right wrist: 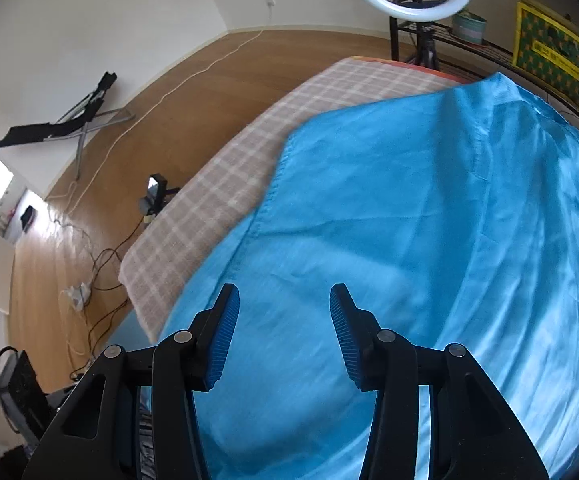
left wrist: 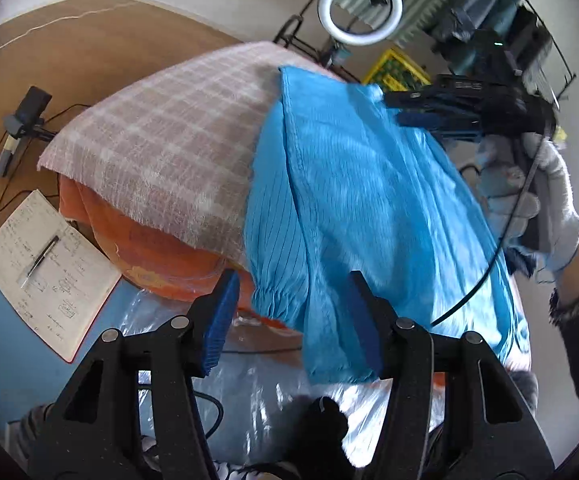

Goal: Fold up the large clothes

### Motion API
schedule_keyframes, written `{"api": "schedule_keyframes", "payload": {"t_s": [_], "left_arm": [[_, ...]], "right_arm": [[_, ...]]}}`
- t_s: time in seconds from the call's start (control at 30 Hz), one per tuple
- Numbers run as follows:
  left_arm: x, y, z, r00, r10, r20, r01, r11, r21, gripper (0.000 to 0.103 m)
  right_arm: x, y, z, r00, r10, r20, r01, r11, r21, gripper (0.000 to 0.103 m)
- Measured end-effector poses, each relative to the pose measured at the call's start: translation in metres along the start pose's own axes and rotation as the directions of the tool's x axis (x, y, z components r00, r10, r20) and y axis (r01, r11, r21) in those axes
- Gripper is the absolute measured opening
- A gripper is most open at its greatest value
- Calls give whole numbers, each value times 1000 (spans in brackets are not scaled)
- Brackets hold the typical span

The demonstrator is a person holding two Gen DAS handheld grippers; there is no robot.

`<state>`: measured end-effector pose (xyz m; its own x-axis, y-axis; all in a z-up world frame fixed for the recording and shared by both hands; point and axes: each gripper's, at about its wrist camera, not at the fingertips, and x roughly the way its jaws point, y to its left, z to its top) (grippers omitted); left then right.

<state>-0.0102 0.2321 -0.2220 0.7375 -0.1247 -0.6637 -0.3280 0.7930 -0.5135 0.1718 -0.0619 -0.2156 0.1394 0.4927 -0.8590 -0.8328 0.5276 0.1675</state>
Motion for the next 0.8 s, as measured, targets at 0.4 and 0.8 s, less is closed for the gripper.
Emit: {"api": "schedule_keyframes", "payload": {"t_s": [0.4,0.8], "left_arm": [[19,-33,-2,999,-20,-33,23,994,104,37],[47,-17,-31,993,32,-114,-21,995,99,37]], "right_arm": [[77,18,14,978,25,-208,-7,996,87,46],[-113,55,2,999,39,-20,-41,994,-105,46]]}}
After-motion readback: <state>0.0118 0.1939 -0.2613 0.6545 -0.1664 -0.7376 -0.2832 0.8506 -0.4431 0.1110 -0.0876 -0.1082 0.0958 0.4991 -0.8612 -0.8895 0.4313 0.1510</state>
